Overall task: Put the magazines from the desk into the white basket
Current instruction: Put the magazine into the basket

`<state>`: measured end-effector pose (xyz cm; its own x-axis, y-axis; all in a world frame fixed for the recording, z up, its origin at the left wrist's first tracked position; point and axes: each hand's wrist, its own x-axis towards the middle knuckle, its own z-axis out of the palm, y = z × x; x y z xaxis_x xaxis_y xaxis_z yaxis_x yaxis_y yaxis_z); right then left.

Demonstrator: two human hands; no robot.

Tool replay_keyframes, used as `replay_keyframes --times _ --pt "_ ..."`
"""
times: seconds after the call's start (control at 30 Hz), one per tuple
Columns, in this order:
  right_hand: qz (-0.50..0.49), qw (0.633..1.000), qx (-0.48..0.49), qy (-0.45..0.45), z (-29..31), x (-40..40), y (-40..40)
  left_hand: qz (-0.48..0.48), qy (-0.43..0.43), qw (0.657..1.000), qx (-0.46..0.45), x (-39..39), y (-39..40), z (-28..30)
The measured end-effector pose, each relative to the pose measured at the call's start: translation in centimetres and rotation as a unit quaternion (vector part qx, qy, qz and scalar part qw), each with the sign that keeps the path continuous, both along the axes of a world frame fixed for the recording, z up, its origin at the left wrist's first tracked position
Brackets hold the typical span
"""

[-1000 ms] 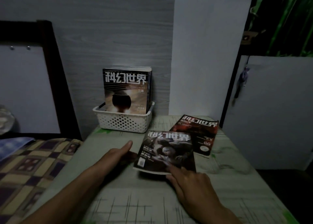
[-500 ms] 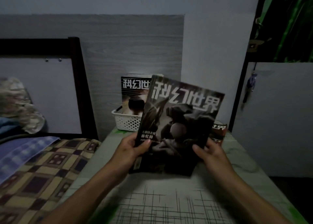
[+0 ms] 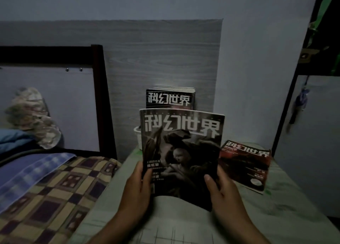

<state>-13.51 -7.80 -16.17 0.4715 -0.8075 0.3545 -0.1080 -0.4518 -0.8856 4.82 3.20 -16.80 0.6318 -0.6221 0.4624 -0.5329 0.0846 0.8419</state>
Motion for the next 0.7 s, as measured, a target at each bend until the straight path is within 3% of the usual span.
replay_keyframes --times 0.1,0.2,0.27,0.37,0.47,0.57,0.7 --pt "-0.007 0.998 -0.055 0.017 0.0 0.3 -1.3 0.011 -0.027 0.999 -0.018 0.8 -0.4 -1.0" --pt "-0.014 0.998 -0.054 -0.010 1.6 1.5 -3.1 0.001 0.020 0.998 -0.053 2.1 -1.9 0.2" --pt "-0.018 0.995 -0.064 -0.074 3.8 3.2 -4.4 0.001 0.048 0.994 -0.100 3.3 -3.3 2.9" --pt "-0.004 0.974 -0.025 -0.226 7.9 6.3 -6.2 0.033 0.021 0.982 -0.186 5.6 -5.9 8.2" --pt "-0.043 0.954 -0.024 -0.296 10.5 9.6 -8.5 0.061 0.043 0.962 -0.261 7.5 -9.6 11.6" --pt "-0.092 0.946 -0.028 -0.309 10.1 12.6 -10.7 0.097 0.075 0.944 -0.308 9.1 -13.3 11.9" --pt "-0.130 0.957 -0.037 -0.255 8.2 14.5 -13.6 0.145 0.085 0.947 -0.272 11.9 -16.7 8.1"
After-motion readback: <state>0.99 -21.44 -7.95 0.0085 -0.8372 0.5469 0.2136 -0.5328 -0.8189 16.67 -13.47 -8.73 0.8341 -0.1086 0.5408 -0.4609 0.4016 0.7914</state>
